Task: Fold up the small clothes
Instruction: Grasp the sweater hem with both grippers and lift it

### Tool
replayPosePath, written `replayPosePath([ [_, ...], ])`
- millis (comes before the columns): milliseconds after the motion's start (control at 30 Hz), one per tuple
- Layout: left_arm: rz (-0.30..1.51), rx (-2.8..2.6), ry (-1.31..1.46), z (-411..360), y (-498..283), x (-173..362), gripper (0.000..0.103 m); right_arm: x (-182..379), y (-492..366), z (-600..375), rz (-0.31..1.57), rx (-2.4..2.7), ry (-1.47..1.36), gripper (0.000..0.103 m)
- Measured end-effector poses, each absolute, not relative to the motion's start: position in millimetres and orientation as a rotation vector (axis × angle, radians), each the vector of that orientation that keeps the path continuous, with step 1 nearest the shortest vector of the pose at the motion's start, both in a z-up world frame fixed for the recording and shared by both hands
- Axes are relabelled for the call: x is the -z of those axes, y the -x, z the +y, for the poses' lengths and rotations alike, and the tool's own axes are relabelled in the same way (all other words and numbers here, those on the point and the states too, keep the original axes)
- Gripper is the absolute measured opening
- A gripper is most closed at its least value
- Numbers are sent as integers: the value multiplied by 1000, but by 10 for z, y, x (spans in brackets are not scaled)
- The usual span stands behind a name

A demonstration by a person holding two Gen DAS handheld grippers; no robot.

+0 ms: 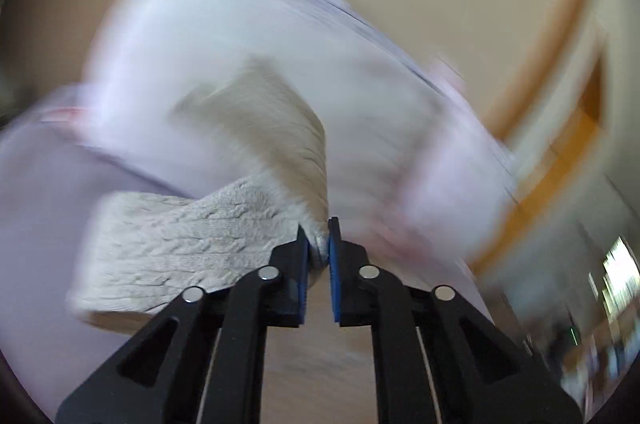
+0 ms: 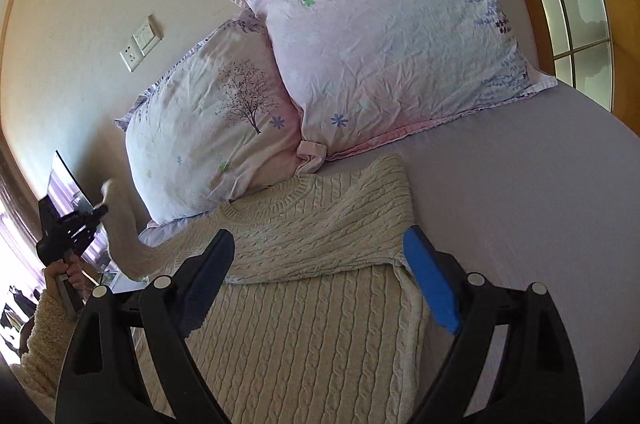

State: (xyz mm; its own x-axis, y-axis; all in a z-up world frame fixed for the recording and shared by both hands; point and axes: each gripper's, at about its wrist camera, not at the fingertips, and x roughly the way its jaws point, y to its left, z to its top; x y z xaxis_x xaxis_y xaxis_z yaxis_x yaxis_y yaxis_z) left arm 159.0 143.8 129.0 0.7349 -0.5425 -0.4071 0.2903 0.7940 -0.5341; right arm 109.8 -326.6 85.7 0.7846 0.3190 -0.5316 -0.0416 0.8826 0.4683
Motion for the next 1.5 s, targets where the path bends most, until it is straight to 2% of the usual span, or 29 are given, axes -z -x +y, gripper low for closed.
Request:
replayPosePath([
  [67, 677, 677, 338, 653, -1520, -1204, 48, -850, -1010, -3296, 658, -209, -454, 88],
  [100, 709, 727, 293, 443, -1448, -1149, 53, -855, -943, -3320, 663, -223, -453, 88],
  [200, 731, 781, 206, 323, -1142, -1027, 60, -863, -664, -3424, 673, -292, -435, 90],
  [233, 731, 786, 214, 481, -1028, -998, 65, -845, -575, -3460, 684, -322, -438, 91],
  [333, 745, 792, 276, 1042, -657, -908, 69, -636, -267, -3580, 775, -491, -507, 91],
  [433, 753, 705, 299, 1631, -155, -710, 80, -381, 15, -3633, 877, -623, -589, 91],
  [600, 856, 580, 472, 2326, 563, -151, 80, -65, 358, -3693, 989, -681, -676, 88],
  [800, 959, 571, 548, 2244, 669, 354, 76, 359, 311, -3595, 1061, -706, -789, 87],
  [933, 992, 622, 567, 2025, 489, 552, 68, 500, 211, -3432, 1059, -776, -829, 80],
  [1000, 1007, 640, 605, 1945, 407, 642, 56, 560, 161, -3338, 1061, -798, -840, 64],
  [1033, 1012, 641, 624, 1907, 359, 645, 40, 581, 152, -3293, 1061, -812, -834, 36],
  [1067, 1017, 641, 647, 1899, 328, 675, 17, 580, 152, -3260, 1057, -818, -819, 10],
  [1100, 1021, 655, 690, 1902, 316, 683, 9, 552, 165, -3248, 1043, -821, -808, 9],
  [1133, 1016, 663, 723, 1907, 329, 647, 7, 494, 176, -3235, 1018, -834, -798, 8],
  [1233, 967, 679, 715, 1878, 343, 413, 6, 178, 156, -3244, 920, -883, -782, 7],
  [1333, 855, 702, 654, 1865, 239, -61, 6, -394, -102, -3245, 773, -913, -686, 7],
  [1500, 668, 619, 568, 1872, -589, -736, 6, -1119, -941, -3166, 594, -847, -540, 7],
])
